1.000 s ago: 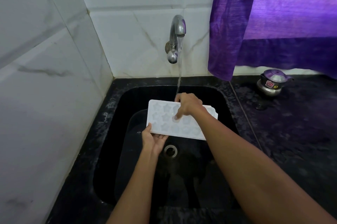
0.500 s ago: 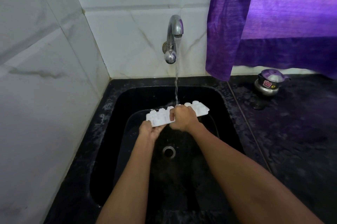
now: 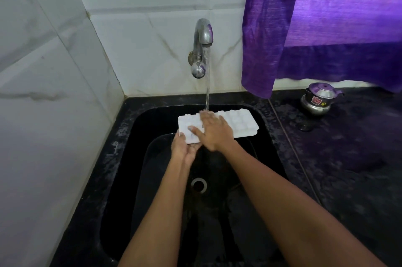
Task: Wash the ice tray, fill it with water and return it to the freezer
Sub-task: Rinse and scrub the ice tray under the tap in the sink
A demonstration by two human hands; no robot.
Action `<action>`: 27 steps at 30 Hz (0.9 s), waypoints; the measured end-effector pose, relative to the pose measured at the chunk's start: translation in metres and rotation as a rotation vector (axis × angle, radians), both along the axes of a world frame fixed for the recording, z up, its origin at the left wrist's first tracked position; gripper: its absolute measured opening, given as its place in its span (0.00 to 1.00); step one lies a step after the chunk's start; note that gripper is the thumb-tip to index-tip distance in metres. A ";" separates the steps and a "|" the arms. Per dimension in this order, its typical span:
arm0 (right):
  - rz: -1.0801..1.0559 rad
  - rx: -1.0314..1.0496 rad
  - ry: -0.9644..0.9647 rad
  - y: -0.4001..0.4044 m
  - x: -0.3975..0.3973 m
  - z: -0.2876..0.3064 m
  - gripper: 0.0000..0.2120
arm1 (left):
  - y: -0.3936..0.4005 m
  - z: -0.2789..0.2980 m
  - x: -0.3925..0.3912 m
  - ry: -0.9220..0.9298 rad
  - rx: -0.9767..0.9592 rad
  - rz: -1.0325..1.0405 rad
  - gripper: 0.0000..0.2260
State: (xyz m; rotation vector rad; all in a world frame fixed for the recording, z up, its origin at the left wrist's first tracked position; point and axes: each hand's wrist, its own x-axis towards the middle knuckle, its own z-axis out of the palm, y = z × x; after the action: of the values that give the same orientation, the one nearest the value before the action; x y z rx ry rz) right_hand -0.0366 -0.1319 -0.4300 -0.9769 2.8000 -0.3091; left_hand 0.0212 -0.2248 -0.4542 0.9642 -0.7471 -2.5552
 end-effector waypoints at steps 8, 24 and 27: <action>-0.351 0.071 -0.090 -0.009 -0.001 0.002 0.40 | 0.002 0.001 0.004 0.007 0.002 0.024 0.17; -0.403 0.220 0.007 0.001 -0.006 0.008 0.34 | 0.013 0.006 0.008 0.068 0.075 -0.049 0.16; -0.125 0.098 0.044 -0.010 0.004 0.009 0.28 | 0.019 0.002 0.001 0.043 0.069 -0.104 0.16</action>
State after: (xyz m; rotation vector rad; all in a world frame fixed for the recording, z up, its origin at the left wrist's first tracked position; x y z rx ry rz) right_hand -0.0326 -0.1418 -0.4207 -0.7998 2.8915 -0.1657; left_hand 0.0225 -0.2056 -0.4522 0.9103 -0.7190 -2.6985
